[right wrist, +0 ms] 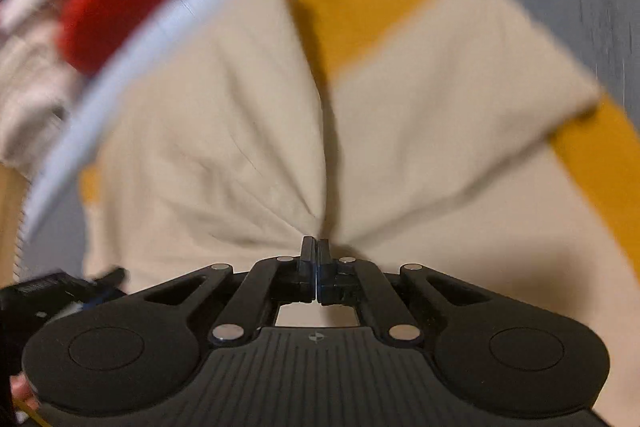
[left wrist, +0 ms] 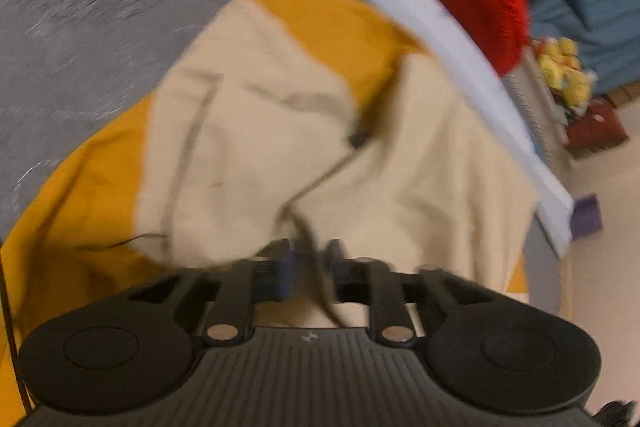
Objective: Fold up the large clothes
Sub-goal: 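Grasp the jacket hem with both grippers and lift it toward the hood, then lay the hem onto the hood end and open both grippers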
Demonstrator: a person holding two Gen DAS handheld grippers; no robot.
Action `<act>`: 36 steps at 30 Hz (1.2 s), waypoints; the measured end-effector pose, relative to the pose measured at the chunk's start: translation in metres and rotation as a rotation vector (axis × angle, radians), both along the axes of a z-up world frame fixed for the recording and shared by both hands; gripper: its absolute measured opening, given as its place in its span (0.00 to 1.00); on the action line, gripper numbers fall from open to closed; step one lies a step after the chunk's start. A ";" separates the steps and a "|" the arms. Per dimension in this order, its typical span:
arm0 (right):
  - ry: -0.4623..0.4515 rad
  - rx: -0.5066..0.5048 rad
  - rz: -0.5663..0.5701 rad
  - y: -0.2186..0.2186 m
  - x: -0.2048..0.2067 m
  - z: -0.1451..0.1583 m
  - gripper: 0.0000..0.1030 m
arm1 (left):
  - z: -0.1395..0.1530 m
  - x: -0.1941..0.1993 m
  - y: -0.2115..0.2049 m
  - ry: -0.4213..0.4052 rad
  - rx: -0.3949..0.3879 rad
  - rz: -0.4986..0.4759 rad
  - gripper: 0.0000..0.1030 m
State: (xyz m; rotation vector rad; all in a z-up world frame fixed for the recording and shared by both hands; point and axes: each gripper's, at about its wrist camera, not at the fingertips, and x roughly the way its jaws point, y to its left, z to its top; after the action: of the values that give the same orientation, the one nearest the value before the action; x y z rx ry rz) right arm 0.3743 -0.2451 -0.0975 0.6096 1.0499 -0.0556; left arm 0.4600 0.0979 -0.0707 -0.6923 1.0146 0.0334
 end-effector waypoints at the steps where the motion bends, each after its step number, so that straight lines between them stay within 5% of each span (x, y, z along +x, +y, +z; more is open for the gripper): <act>1: 0.029 0.002 0.014 0.001 0.003 -0.007 0.00 | 0.002 0.000 0.002 -0.008 -0.007 0.011 0.28; 4: 0.024 0.039 0.022 -0.003 0.006 -0.007 0.03 | 0.016 0.001 0.001 -0.091 0.007 0.014 0.33; 8: -0.137 0.012 0.010 -0.008 0.006 0.027 0.05 | 0.021 0.001 -0.001 -0.132 0.019 0.040 0.33; 13: -0.267 0.054 -0.036 -0.021 0.014 0.044 0.42 | 0.024 0.004 0.000 -0.146 0.011 0.078 0.33; 21: -0.288 0.250 -0.206 -0.046 0.030 0.030 0.43 | 0.022 0.007 -0.009 -0.142 0.016 0.037 0.33; 25: -0.284 0.277 -0.172 -0.042 0.049 0.019 0.44 | 0.020 0.010 -0.011 -0.143 0.029 0.019 0.25; 27: -0.258 0.279 -0.138 -0.038 0.056 0.010 0.39 | 0.020 0.011 -0.013 -0.152 0.055 0.000 0.12; 28: -0.252 0.270 -0.124 -0.036 0.057 0.009 0.09 | 0.021 0.011 -0.013 -0.164 0.064 -0.014 0.05; 29: -0.257 0.257 -0.113 -0.034 0.057 0.010 0.00 | 0.024 0.010 -0.013 -0.181 0.072 -0.022 0.04; 33: -0.367 0.168 -0.166 -0.032 0.037 0.041 0.00 | 0.046 0.004 -0.010 -0.302 0.058 -0.033 0.03; 36: -0.403 0.064 -0.169 -0.026 0.023 0.053 0.00 | 0.043 0.006 -0.008 -0.268 0.065 -0.059 0.02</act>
State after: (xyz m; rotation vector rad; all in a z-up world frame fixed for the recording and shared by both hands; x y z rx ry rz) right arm 0.3977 -0.2706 -0.0443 0.7319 0.6109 -0.0447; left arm 0.4662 0.0900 -0.0278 -0.5898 0.7721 -0.0758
